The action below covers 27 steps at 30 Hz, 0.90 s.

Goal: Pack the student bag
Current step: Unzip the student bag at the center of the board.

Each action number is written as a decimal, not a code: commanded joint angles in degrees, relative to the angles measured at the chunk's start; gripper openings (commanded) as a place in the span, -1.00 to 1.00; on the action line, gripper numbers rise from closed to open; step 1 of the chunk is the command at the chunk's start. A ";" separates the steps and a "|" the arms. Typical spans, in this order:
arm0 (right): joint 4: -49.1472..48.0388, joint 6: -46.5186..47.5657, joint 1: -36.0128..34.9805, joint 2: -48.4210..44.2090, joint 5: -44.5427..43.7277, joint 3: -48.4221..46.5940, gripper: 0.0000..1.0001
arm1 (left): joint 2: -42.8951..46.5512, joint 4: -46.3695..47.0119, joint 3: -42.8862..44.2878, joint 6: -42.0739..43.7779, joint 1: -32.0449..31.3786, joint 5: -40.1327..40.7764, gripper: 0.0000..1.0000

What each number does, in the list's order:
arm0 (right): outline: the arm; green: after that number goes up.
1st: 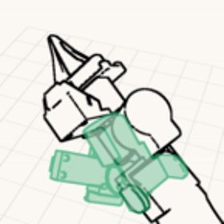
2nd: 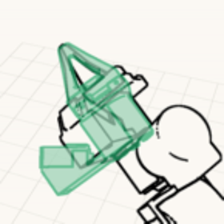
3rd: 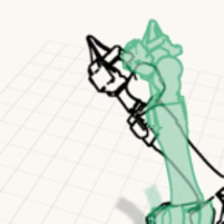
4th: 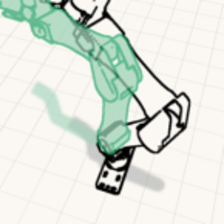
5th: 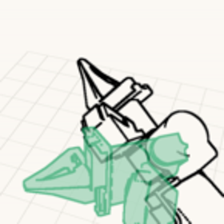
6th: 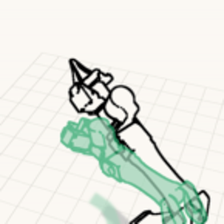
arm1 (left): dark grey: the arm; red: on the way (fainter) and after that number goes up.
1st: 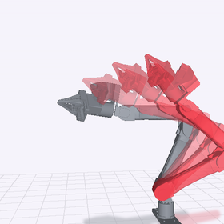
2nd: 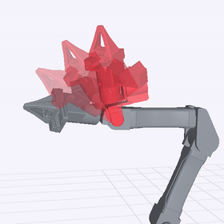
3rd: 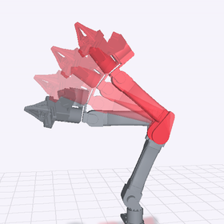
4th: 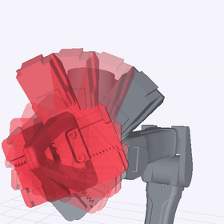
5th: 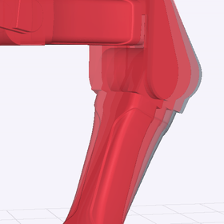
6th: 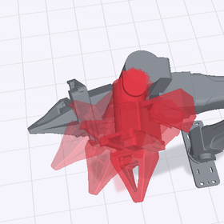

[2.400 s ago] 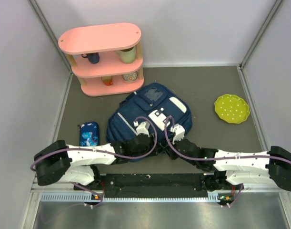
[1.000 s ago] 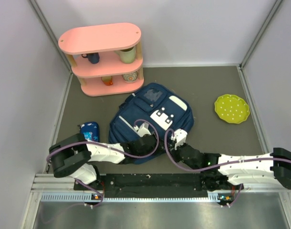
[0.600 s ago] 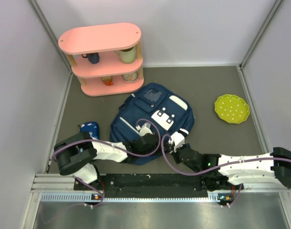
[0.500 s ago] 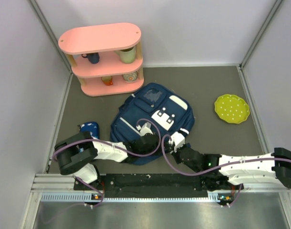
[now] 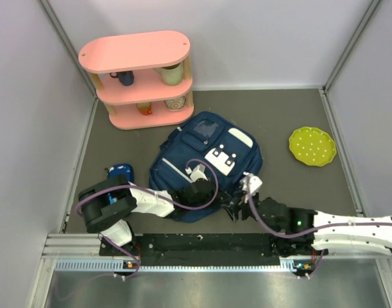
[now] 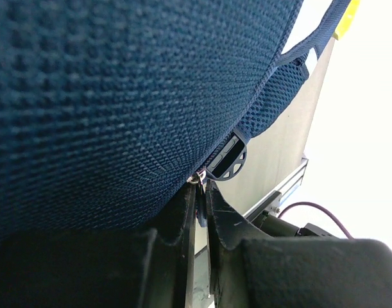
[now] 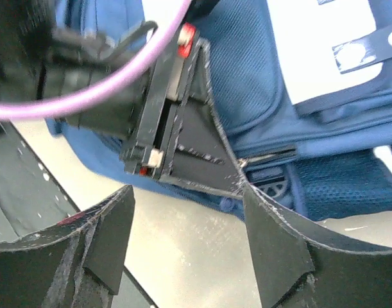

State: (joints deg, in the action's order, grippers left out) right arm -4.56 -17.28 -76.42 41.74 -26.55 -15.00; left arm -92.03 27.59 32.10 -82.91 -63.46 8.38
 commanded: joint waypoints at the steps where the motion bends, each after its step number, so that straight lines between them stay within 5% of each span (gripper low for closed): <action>1: 8.21 -6.62 -0.57 -12.60 -10.78 -1.43 0.36 | 1.15 -0.79 -1.86 2.84 0.71 0.58 -1.00; 4: 18.30 -16.26 -0.05 -18.77 -23.43 -1.34 0.43 | 1.68 -0.87 -1.86 4.16 0.62 0.50 -1.00; 6: 21.16 -20.32 1.88 -19.50 -23.83 -3.01 0.43 | 1.85 -0.79 -1.69 5.22 0.62 0.06 -1.00; 14: 21.97 -25.88 25.86 -1.96 4.64 -11.52 0.20 | 3.96 -1.14 -1.86 10.40 0.71 -1.70 -1.00; 27: 10.90 -33.60 30.72 15.74 18.71 -14.88 0.14 | 9.14 -7.47 2.53 20.42 0.62 -3.37 -1.00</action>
State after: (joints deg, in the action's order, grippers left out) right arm 12.67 -46.74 -47.31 55.07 -12.73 -28.53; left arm -85.91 22.22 32.18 -67.26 -62.94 6.57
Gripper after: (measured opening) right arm 0.567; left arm 0.108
